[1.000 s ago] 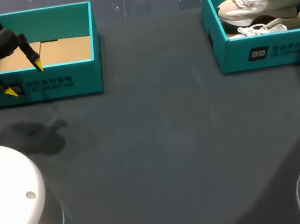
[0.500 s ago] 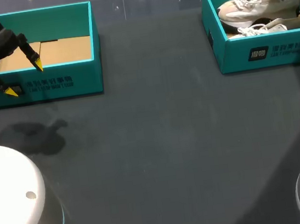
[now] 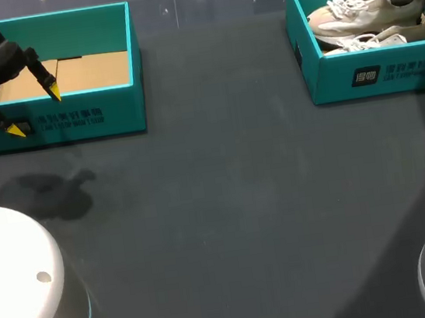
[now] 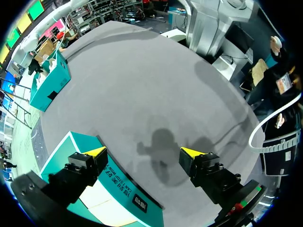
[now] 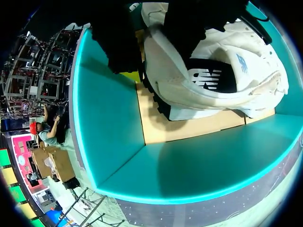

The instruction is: Take the shoe out of the shoebox, open the shoe tongue, remove and reinsert the insole, then place the shoe into the shoebox

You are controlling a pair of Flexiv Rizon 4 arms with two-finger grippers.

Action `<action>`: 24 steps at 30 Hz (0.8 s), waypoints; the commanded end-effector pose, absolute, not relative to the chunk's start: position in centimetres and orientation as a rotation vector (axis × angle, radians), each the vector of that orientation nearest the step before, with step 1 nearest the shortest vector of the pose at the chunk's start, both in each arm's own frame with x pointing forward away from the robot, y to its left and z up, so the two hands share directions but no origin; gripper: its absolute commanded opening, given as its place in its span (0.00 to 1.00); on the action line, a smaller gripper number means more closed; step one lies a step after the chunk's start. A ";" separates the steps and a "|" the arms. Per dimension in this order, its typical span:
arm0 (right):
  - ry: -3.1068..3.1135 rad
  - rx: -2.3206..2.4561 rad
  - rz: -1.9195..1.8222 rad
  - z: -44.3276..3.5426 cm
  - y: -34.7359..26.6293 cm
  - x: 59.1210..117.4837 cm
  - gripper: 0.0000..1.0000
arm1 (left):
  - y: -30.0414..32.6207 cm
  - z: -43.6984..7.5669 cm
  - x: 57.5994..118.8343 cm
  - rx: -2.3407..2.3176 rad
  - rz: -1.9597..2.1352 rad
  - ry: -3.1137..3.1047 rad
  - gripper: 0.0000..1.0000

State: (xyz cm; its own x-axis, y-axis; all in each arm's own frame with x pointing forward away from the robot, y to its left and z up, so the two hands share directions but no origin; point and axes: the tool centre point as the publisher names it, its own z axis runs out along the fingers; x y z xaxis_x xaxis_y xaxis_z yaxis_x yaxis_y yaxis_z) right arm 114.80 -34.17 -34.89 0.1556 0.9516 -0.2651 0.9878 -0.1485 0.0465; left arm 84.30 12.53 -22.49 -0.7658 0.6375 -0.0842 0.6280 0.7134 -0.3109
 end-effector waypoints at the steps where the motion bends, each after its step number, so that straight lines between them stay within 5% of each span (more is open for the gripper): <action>1: 1.911 2.219 -0.261 -35.2 -33.9 115.3 0.00 | 12.6 -22.4 84.3 -1.064 0.502 -2.880 1.00; 20: 1.935 2.259 -0.281 -36.9 -33.7 115.0 0.00 | 12.6 -22.4 84.3 -1.064 0.502 -2.880 1.00; 24: 1.935 2.266 -0.281 -37.0 -33.7 114.9 0.15 | 12.6 -22.4 84.3 -1.064 0.502 -2.880 1.00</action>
State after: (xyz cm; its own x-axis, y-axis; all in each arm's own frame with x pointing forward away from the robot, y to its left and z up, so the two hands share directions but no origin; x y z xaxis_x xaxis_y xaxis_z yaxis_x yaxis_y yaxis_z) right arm 114.38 -33.62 -36.70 0.1524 0.9591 -0.2386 0.9877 -0.1562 0.0031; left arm 84.30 12.53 -22.49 -0.7659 0.6375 -0.0842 0.6280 0.7134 -0.3109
